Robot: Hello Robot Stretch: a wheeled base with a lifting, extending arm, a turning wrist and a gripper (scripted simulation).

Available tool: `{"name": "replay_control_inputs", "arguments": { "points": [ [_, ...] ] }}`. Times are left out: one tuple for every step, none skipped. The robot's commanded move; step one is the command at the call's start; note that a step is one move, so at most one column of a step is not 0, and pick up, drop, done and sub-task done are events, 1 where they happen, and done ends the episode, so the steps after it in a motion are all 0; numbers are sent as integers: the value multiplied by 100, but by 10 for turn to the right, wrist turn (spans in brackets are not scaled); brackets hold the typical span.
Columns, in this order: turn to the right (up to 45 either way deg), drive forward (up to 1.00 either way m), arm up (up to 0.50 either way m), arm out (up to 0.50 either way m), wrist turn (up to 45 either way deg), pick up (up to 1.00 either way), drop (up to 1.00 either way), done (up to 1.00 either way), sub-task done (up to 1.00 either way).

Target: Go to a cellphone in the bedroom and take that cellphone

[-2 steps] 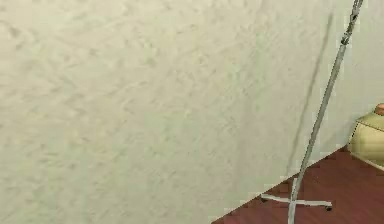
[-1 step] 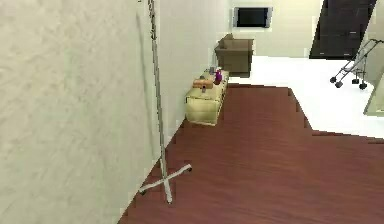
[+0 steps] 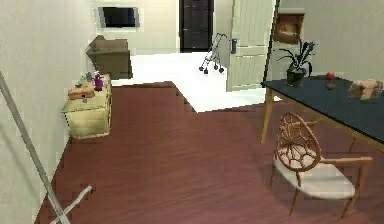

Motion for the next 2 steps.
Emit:
{"name": "replay_control_inputs", "arguments": {
  "points": [
    [0, 100, 0, 0, 0, 0, 0, 0, 0],
    [0, 40, 0, 0, 0, 0, 0, 0, 0]
  ]
}}
